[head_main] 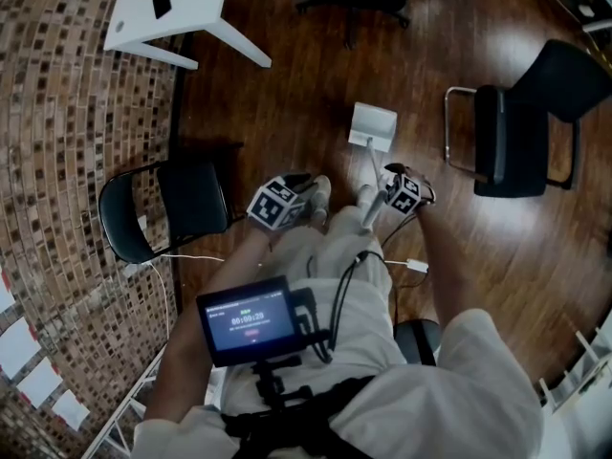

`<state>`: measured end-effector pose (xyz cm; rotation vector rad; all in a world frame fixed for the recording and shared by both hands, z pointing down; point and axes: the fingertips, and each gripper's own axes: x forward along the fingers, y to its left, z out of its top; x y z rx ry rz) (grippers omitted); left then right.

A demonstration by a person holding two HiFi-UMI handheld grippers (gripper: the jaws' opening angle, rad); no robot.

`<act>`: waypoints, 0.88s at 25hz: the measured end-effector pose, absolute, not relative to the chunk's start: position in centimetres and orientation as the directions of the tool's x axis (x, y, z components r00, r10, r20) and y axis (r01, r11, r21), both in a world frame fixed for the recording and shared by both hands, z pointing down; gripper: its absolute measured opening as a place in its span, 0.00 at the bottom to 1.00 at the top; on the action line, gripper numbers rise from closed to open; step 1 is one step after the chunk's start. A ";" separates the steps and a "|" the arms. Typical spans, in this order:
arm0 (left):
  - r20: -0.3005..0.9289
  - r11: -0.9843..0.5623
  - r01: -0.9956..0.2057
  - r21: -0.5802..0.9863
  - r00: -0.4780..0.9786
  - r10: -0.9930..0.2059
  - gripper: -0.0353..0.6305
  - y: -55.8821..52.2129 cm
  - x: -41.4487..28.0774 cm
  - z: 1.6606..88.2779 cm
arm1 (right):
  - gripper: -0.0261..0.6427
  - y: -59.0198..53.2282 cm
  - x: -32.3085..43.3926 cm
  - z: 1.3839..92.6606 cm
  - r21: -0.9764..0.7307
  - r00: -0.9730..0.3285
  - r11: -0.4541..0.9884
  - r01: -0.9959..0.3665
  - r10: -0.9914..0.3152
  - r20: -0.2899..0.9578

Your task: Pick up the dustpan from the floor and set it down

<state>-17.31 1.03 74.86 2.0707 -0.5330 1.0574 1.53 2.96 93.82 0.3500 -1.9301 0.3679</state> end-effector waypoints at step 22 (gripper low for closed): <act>0.771 -0.756 -0.499 0.424 0.637 0.012 0.20 3.3 -19.4 74.2 | 0.37 4.1 8.6 94.5 0.054 -0.180 0.549 -0.834 -0.364 0.914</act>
